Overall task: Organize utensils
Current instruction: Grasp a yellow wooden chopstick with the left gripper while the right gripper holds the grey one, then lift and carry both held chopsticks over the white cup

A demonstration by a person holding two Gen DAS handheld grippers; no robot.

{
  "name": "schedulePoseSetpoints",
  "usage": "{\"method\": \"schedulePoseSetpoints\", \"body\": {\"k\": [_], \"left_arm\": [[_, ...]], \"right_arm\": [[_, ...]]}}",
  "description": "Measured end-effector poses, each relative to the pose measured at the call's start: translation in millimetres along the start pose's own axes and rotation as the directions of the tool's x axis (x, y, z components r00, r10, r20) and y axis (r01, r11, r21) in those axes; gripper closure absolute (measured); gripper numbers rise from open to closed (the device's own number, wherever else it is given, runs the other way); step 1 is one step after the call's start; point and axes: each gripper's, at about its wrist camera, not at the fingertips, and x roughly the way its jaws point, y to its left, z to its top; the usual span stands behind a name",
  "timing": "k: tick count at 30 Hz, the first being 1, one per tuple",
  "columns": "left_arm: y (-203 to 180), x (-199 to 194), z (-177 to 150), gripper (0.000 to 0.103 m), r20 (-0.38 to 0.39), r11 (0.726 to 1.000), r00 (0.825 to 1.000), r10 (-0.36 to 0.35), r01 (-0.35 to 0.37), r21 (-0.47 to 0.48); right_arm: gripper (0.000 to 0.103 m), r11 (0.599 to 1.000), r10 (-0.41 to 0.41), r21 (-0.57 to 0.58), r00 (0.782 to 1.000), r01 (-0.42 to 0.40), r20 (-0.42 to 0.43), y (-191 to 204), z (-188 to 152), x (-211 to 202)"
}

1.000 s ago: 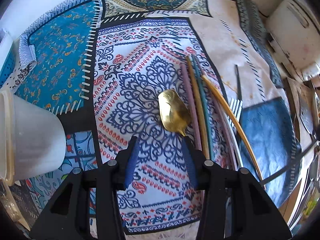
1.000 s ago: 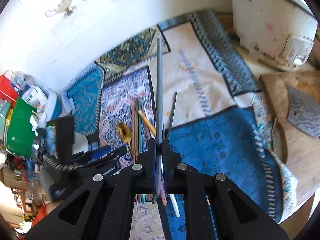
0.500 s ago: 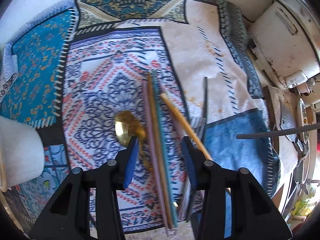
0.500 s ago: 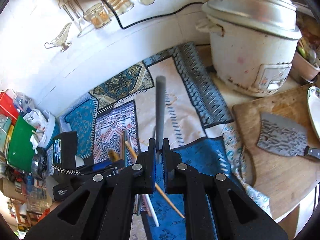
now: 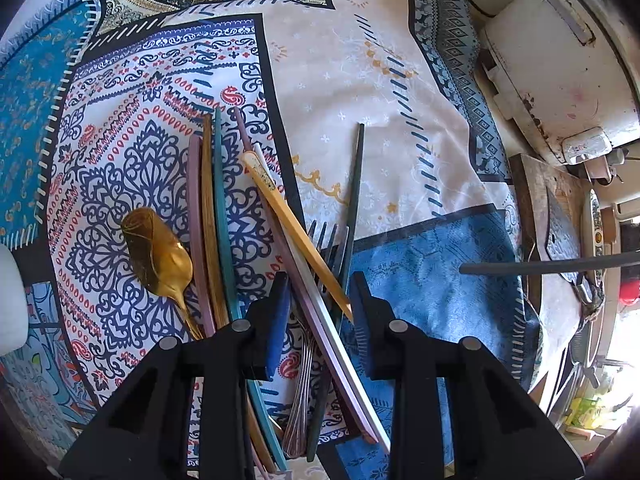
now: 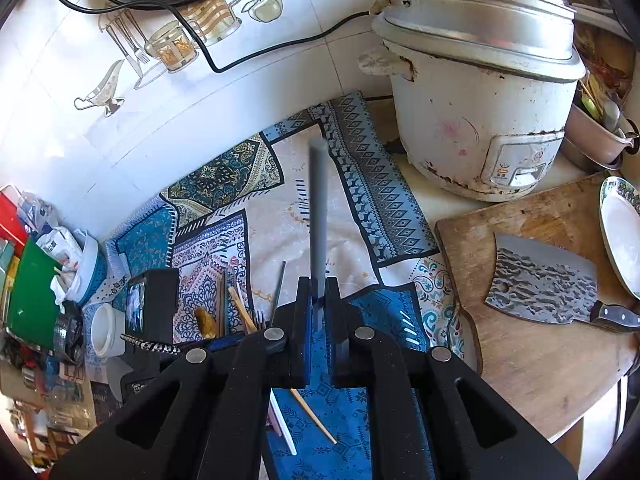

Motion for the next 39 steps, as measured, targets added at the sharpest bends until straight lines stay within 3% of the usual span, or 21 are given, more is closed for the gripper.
{"method": "schedulePoseSetpoints", "body": {"k": [4,10,12,21,26,31,39], "left_arm": [[-5,2,3,0.079,0.024,0.998,0.998,0.053,-0.054,0.022],[4,-1,4,0.087,0.030,0.999,0.999,0.041,-0.042,0.011],[8,-3,2,0.097,0.033,0.999,0.999,0.036,-0.036,0.013],[33,-8,-6,0.098,0.036,1.000,0.999,0.017,-0.017,0.006],[28,-42,-8,0.098,0.098,1.000,0.995,0.009,-0.012,0.022],[34,-87,-18,0.098,0.206,0.999,0.978,0.017,-0.022,0.025],[65,-167,-27,0.098,0.386,0.999,0.922,0.045,-0.032,-0.041]], "right_arm": [[0.098,1.000,0.010,0.005,1.000,-0.010,-0.009,0,-1,2],[0.098,1.000,0.013,-0.019,1.000,-0.013,-0.004,5,-2,0],[0.098,1.000,0.015,-0.019,1.000,-0.015,-0.006,5,-2,0],[0.098,1.000,0.018,-0.022,1.000,-0.019,-0.007,12,-3,2],[0.098,0.998,0.023,-0.052,1.000,-0.023,0.006,24,-2,-1],[0.098,0.995,0.038,-0.093,0.999,-0.035,0.026,44,2,-5],[0.098,0.981,0.095,-0.174,0.995,-0.086,0.044,89,5,-8]]}}
